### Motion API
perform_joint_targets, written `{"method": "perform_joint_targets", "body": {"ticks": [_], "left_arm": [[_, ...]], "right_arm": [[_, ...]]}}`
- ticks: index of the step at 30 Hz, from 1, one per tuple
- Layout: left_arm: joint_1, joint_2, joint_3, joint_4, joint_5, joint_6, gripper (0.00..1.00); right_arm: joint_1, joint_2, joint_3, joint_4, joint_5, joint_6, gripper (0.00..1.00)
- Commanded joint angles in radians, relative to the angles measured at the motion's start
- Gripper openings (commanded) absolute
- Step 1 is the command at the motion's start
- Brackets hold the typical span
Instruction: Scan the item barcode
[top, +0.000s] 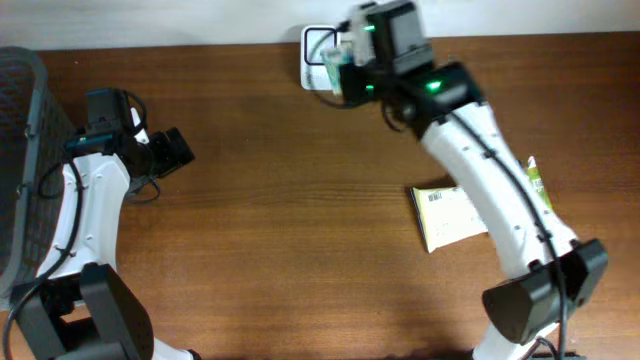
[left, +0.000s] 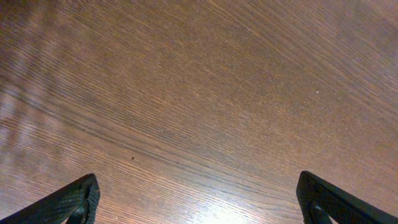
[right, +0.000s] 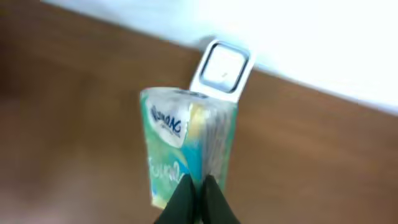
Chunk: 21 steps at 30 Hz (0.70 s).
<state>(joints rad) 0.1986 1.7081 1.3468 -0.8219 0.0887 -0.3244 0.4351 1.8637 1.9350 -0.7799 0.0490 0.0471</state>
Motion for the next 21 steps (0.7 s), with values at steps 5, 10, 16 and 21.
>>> {"method": "perform_joint_targets", "body": {"ticks": [5,10,16,21], "left_arm": [[0.003,-0.015,0.013,0.001,-0.007,0.007,0.99],[0.003,-0.015,0.013,0.001,-0.007,0.007,0.99],[0.003,-0.015,0.013,0.001,-0.007,0.007,0.99],[0.003,-0.015,0.013,0.001,-0.007,0.007,0.99]], "right_arm": [[0.087,0.288,0.018,0.537,0.465,-0.558,0.04],[0.076,0.501,0.018,0.830,0.464,-1.062,0.04],[0.081,0.533,0.018,0.905,0.605,-0.867,0.04],[0.133,0.344,0.019,0.306,0.473,-0.172,0.04]]}}
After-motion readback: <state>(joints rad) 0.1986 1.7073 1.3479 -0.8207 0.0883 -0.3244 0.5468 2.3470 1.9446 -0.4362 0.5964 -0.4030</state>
